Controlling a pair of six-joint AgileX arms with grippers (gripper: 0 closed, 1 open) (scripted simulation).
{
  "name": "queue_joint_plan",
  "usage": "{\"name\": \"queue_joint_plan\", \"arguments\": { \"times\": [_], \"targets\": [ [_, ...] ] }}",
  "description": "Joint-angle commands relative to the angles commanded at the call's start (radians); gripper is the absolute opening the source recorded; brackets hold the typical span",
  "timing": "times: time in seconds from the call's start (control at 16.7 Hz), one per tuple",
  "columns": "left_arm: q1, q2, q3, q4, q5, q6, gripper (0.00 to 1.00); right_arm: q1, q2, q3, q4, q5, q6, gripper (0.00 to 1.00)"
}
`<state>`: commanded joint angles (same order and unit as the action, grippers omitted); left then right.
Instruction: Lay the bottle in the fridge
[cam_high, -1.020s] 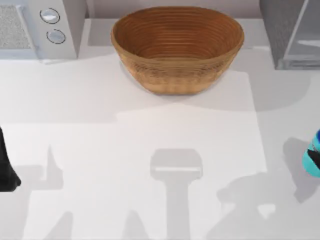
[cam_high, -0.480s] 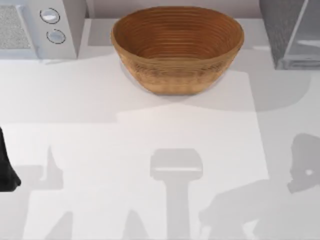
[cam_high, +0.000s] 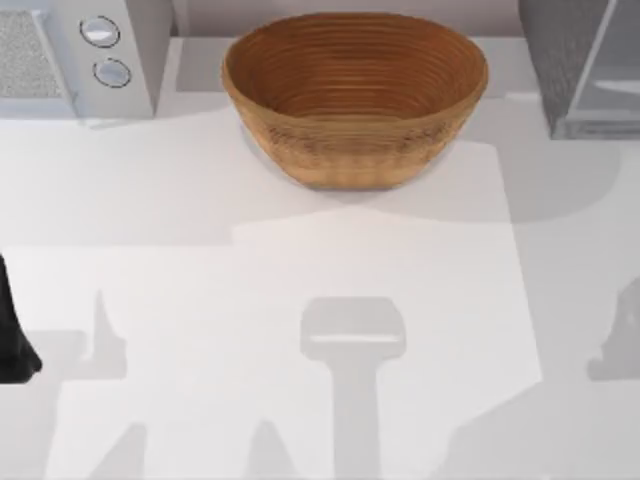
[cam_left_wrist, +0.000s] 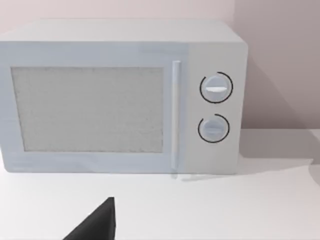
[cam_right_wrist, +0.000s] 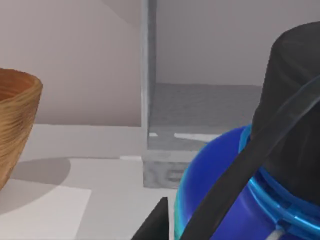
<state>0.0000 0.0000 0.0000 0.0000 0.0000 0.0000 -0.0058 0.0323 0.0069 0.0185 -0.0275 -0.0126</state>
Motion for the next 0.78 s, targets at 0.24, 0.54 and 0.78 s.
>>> {"name": "queue_joint_plan", "arguments": {
  "times": [0.24, 0.54, 0.78],
  "targets": [
    [0.000, 0.000, 0.000, 0.000, 0.000, 0.000, 1.00, 0.006, -0.032, -0.007, -0.019, 0.028, 0.013, 0.01],
    [0.000, 0.000, 0.000, 0.000, 0.000, 0.000, 1.00, -0.002, 0.003, 0.014, 0.005, 0.020, 0.013, 0.01],
    [0.000, 0.000, 0.000, 0.000, 0.000, 0.000, 1.00, -0.032, 0.192, 0.123, 0.130, -0.011, 0.018, 0.01]
  ]
}}
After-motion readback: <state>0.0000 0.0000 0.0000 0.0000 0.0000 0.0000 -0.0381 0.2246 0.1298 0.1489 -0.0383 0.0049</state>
